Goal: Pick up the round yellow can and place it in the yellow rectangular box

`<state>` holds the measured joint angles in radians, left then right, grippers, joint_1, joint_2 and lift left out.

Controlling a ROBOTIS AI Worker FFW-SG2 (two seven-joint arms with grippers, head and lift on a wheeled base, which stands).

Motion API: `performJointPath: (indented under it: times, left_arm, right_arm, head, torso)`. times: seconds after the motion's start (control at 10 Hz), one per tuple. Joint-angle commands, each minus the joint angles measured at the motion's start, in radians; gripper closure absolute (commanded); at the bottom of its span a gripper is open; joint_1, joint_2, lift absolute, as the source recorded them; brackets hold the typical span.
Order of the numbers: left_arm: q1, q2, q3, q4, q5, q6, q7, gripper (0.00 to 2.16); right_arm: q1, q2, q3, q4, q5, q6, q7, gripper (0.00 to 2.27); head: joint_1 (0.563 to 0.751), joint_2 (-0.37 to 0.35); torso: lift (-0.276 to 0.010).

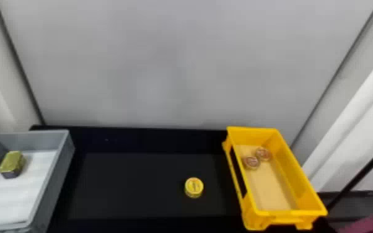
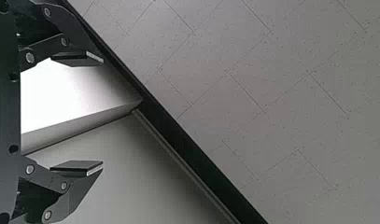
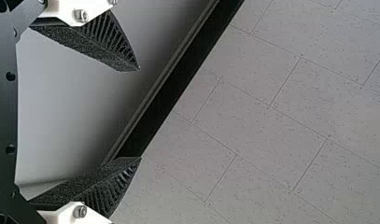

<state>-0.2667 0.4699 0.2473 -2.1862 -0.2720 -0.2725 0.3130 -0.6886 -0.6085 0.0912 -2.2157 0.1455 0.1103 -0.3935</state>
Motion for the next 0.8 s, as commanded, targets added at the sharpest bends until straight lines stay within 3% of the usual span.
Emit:
performJointPath:
  times: [0.0, 0.5, 0.7]
  left_arm:
    - [0.001, 0.0, 0.0, -0.001, -0.001, -0.001, 0.0, 0.45]
    - [0.006, -0.006, 0.0, 0.0, -0.001, -0.001, 0.0, 0.45]
    - [0.004, -0.02, -0.011, 0.0, -0.001, -0.001, 0.002, 0.45]
  right_arm:
    - [0.001, 0.001, -0.001, 0.001, -0.001, -0.001, -0.001, 0.11]
    - [0.015, 0.003, -0.005, 0.011, -0.038, 0.042, -0.021, 0.11]
    - [0.089, 0.033, -0.051, 0.059, -0.334, 0.161, -0.094, 0.11]
  head:
    - [0.641, -0.169]
    - [0.641, -0.169]
    - [0.641, -0.169]
  torso:
    - [0.0]
    - [0.0]
    - [0.0]
